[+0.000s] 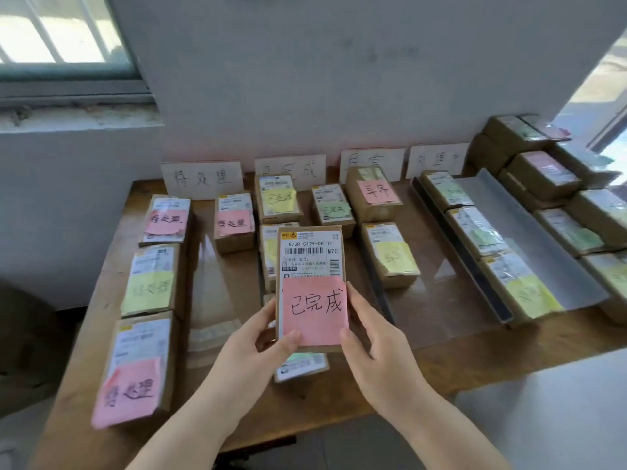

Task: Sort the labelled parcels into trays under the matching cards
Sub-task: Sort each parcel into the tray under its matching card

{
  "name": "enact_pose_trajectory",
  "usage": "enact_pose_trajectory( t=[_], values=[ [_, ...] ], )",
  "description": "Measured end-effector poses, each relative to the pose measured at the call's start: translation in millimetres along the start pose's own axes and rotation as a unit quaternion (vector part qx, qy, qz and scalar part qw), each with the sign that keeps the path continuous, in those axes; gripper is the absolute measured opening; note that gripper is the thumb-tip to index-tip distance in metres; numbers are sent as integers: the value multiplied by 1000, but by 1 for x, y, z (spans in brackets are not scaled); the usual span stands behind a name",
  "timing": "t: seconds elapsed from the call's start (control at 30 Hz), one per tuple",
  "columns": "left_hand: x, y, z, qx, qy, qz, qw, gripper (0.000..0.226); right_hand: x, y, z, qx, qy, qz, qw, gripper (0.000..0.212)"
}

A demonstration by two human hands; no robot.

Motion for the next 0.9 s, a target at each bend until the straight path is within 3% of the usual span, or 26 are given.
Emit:
enact_pose_trajectory(
  t=[0.1,0.33,0.47,0.73,0.9],
  values=[
    [1,-45,12,10,-1,-38,999,77,23,33,19,-1,0,10,1000,59],
    [16,-102,29,50,-31,-161,985,73,53,70,38,-24,-9,14,1000,63],
    [18,-112,27,73,-30,-174,982,83,63,75,33,-33,-29,11,999,68],
    [16,-110,-15,122,-8,-192,974,71,75,68,-17,-49,-75,9,996,70],
    [11,-109,-59,104,-16,-228,968,65,85,63,-59,-36,-82,22,996,63]
  ],
)
Point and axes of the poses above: each hand's wrist, its own z-axis away from the middle knuckle, its own y-axis out of the back of the hand, x = y × z, the point moved 7 cm from there along -z, towards the middle knuckle, and after that the axes turned 2 degrees about x, right-handed, at the moved point
